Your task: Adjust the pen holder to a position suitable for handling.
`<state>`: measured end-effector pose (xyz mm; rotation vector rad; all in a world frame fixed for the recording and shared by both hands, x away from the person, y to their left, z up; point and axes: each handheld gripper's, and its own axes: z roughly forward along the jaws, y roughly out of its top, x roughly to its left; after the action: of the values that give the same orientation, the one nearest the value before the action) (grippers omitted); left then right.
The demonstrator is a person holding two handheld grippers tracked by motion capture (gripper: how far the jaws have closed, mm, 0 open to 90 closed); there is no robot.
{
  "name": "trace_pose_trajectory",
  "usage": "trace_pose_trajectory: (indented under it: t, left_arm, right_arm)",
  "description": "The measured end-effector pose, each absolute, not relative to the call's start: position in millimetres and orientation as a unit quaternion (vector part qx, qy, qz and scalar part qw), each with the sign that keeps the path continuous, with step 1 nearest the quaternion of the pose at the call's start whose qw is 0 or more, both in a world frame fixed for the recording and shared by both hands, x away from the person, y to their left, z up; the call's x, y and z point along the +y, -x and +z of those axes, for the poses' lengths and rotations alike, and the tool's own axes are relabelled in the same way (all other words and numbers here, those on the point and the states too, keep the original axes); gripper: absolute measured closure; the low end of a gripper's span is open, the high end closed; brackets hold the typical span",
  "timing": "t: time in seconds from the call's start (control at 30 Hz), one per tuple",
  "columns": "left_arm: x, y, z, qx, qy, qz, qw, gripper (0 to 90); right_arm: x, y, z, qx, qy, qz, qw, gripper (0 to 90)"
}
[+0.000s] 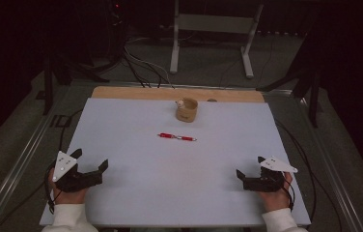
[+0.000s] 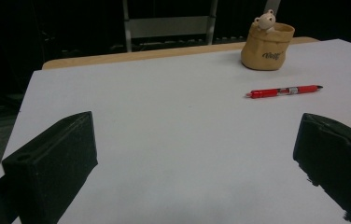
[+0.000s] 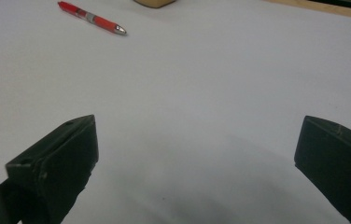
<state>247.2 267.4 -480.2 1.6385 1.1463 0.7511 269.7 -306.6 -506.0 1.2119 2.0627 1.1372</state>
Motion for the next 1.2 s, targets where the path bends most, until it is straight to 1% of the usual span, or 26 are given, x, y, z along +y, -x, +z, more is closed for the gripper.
trace_pose_trajectory:
  t: [0.27, 0.7, 0.73, 0.87, 0.9, 1.2]
  left_arm:
    - [265, -248, -483, 0.472, -0.676, 0.304, 0.477, 0.2]
    - [259, -251, -489, 0.465, -0.69, 0.307, 0.463, 0.2]
    - [258, -251, -491, 0.463, -0.693, 0.307, 0.46, 0.2]
    - [257, -251, -493, 0.462, -0.695, 0.307, 0.457, 0.2]
    - [257, -252, -493, 0.462, -0.696, 0.305, 0.458, 0.2]
    - [254, -253, -494, 0.469, -0.698, 0.304, 0.447, 0.2]
  right_arm:
    - [-304, -271, -505, 0.753, -0.443, 0.422, 0.245, 0.0]
    - [-291, -281, -493, 0.758, -0.43, 0.425, 0.246, 0.0]
    - [-283, -288, -487, 0.761, -0.424, 0.427, 0.242, 0.0]
    - [-276, -298, -480, 0.765, -0.419, 0.425, 0.24, 0.0]
    - [-271, -306, -474, 0.768, -0.418, 0.423, 0.237, 0.0]
    - [-255, -338, -453, 0.759, -0.42, 0.444, 0.226, 0.0]
